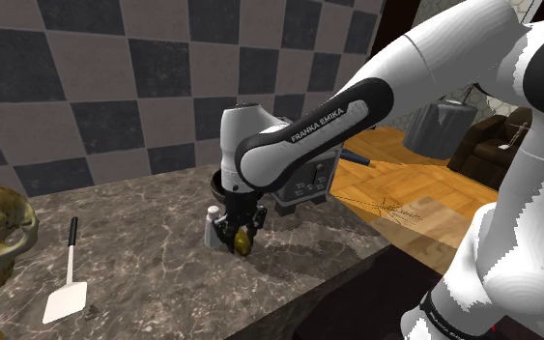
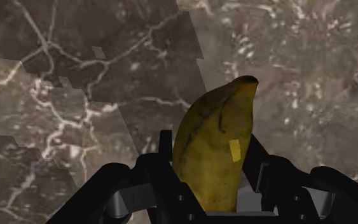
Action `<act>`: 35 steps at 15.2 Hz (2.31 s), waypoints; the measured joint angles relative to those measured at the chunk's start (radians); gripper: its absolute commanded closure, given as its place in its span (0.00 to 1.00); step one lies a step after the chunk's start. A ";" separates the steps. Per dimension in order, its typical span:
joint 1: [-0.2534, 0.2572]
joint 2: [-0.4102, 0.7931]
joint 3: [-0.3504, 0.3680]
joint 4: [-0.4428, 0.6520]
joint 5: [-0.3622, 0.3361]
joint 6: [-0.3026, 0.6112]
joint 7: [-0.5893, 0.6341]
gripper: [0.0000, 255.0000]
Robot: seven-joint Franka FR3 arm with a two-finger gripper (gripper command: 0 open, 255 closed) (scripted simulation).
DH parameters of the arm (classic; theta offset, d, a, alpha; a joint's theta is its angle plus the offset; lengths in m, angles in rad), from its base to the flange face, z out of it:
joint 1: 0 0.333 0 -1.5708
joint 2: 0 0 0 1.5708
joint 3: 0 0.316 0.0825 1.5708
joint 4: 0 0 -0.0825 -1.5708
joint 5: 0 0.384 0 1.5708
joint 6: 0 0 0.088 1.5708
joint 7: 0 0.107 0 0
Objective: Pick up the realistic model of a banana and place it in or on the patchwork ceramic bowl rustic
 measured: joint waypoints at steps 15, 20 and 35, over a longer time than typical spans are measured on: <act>-0.008 -0.104 -0.001 0.087 0.020 -0.188 0.001 1.00; -0.011 -0.136 -0.002 0.123 0.025 -0.255 0.002 1.00; -0.036 -0.138 -0.028 0.289 0.013 -0.428 -0.022 1.00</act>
